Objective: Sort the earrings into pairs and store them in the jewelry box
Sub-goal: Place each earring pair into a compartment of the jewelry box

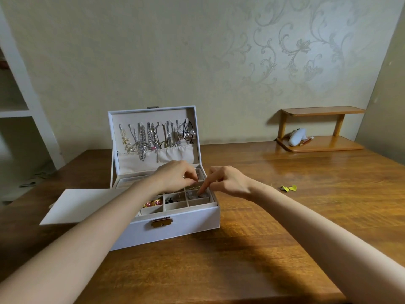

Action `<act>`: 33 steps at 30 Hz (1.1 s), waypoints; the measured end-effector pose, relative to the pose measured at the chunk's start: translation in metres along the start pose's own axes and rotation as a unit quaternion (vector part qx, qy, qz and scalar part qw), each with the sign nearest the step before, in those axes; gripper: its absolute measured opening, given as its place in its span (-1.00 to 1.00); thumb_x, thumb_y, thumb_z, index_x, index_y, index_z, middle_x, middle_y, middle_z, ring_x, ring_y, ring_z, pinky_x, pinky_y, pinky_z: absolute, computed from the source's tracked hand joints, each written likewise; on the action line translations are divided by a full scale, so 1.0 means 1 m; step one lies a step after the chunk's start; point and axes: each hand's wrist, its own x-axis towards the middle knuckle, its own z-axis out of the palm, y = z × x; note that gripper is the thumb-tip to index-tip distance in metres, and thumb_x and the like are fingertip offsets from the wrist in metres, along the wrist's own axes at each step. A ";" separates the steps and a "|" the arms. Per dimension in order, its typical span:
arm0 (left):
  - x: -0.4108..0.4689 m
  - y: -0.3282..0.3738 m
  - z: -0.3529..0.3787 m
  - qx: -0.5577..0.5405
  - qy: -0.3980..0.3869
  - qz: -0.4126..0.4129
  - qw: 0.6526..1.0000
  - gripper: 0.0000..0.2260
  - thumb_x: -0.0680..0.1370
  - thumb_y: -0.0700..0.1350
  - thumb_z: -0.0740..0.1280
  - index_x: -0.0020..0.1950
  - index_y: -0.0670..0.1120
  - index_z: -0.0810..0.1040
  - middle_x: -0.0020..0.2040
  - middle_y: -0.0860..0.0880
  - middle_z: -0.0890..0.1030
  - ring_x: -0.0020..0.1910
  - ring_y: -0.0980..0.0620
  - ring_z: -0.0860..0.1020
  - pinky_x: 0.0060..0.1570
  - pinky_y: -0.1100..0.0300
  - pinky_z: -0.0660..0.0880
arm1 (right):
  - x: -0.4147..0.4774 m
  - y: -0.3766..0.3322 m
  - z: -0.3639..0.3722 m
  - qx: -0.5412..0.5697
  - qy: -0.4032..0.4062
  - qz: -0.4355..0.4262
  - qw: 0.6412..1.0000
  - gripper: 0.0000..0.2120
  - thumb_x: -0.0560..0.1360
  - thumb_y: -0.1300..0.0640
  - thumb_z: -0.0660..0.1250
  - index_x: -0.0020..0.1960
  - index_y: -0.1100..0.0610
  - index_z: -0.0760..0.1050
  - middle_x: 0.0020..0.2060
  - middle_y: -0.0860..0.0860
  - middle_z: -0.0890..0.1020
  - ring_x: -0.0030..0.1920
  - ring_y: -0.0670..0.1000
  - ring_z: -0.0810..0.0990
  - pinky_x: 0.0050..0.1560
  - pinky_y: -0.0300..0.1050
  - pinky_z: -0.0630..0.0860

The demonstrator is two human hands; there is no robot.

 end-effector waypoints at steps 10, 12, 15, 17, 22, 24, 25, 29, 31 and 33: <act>-0.008 -0.011 -0.009 -0.008 -0.079 0.013 0.997 -0.88 0.44 -0.10 0.44 -0.24 0.08 0.54 -0.15 0.07 0.58 -0.09 0.08 0.53 0.01 0.11 0.47 | -0.003 0.002 -0.002 0.039 0.018 0.005 0.999 -0.74 0.23 0.12 0.18 -0.28 -0.05 0.64 -0.30 -0.12 0.41 -0.25 -0.10 0.40 -0.18 -0.15 0.32; -0.007 -0.010 -0.004 -0.002 -0.072 0.014 0.997 -0.88 0.44 -0.07 0.44 -0.25 0.08 0.53 -0.18 0.07 0.57 -0.13 0.08 0.51 -0.04 0.12 0.45 | -0.002 0.000 0.000 0.036 0.017 0.003 0.999 -0.68 0.22 0.12 0.16 -0.22 -0.04 0.67 -0.30 -0.10 0.40 -0.26 -0.10 0.39 -0.21 -0.16 0.29; -0.005 -0.007 0.002 0.004 -0.062 0.018 0.998 -0.84 0.42 -0.04 0.44 -0.30 0.10 0.50 -0.20 0.02 0.58 -0.17 0.04 0.50 -0.11 0.11 0.44 | -0.001 -0.003 0.001 0.009 0.007 0.003 1.000 -0.62 0.22 0.11 0.15 -0.13 -0.03 0.69 -0.32 -0.12 0.38 -0.27 -0.14 0.37 -0.24 -0.19 0.26; -0.005 -0.007 0.003 0.013 -0.062 0.019 0.998 -0.88 0.43 -0.05 0.43 -0.26 0.09 0.51 -0.17 -0.01 0.59 -0.13 0.02 0.51 -0.10 0.09 0.45 | 0.000 -0.005 0.001 -0.017 0.002 0.006 1.000 -0.62 0.23 0.09 0.14 -0.11 -0.07 0.68 -0.33 -0.14 0.36 -0.28 -0.15 0.37 -0.25 -0.21 0.26; -0.004 -0.010 -0.004 -0.049 -0.001 0.013 0.999 -0.87 0.48 -0.08 0.38 -0.20 0.10 0.48 -0.14 0.10 0.55 -0.08 0.07 0.52 0.02 0.10 0.47 | 0.000 -0.002 0.000 -0.033 -0.006 0.008 0.999 -0.64 0.25 0.09 0.14 -0.14 -0.10 0.67 -0.30 -0.12 0.41 -0.24 -0.09 0.41 -0.22 -0.17 0.33; -0.004 -0.009 -0.006 -0.060 0.007 0.013 0.998 -0.87 0.47 -0.04 0.40 -0.23 0.11 0.49 -0.19 0.12 0.56 -0.15 0.05 0.54 -0.06 0.09 0.49 | -0.001 0.000 0.000 -0.025 -0.010 0.006 1.000 -0.66 0.24 0.10 0.15 -0.17 -0.07 0.67 -0.30 -0.13 0.42 -0.26 -0.12 0.39 -0.22 -0.17 0.31; -0.005 -0.009 -0.007 -0.065 0.000 0.015 0.998 -0.88 0.46 -0.04 0.41 -0.24 0.09 0.51 -0.20 0.11 0.56 -0.19 0.04 0.55 -0.12 0.09 0.51 | -0.001 0.001 0.000 -0.010 0.001 0.006 1.000 -0.67 0.24 0.11 0.15 -0.19 -0.04 0.67 -0.30 -0.13 0.43 -0.27 -0.13 0.39 -0.23 -0.18 0.29; -0.007 -0.006 -0.011 -0.078 -0.055 0.023 0.995 -0.93 0.46 -0.09 0.42 -0.21 0.02 0.56 -0.14 0.01 0.60 -0.20 0.06 0.53 -0.15 0.11 0.51 | -0.001 0.004 -0.003 0.032 0.076 0.004 0.997 -0.71 0.26 0.12 0.17 -0.21 0.00 0.66 -0.31 -0.14 0.48 -0.33 -0.15 0.37 -0.27 -0.20 0.28; -0.007 -0.003 -0.010 -0.051 -0.085 0.037 0.994 -0.98 0.47 -0.09 0.40 -0.16 0.00 0.60 -0.12 -0.01 0.61 -0.15 0.06 0.52 -0.04 0.12 0.47 | 0.000 0.004 -0.004 0.011 0.071 0.005 0.997 -0.70 0.29 0.14 0.19 -0.17 -0.03 0.67 -0.30 -0.15 0.47 -0.31 -0.14 0.38 -0.28 -0.21 0.27; -0.007 0.000 -0.008 -0.024 -0.105 0.042 0.993 -0.93 0.49 -0.10 0.37 -0.08 -0.05 0.64 -0.12 -0.03 0.60 -0.14 0.05 0.51 -0.02 0.11 0.44 | 0.001 0.004 -0.003 -0.038 0.045 0.004 0.998 -0.68 0.29 0.10 0.17 -0.14 -0.07 0.68 -0.29 -0.13 0.45 -0.27 -0.11 0.40 -0.27 -0.20 0.29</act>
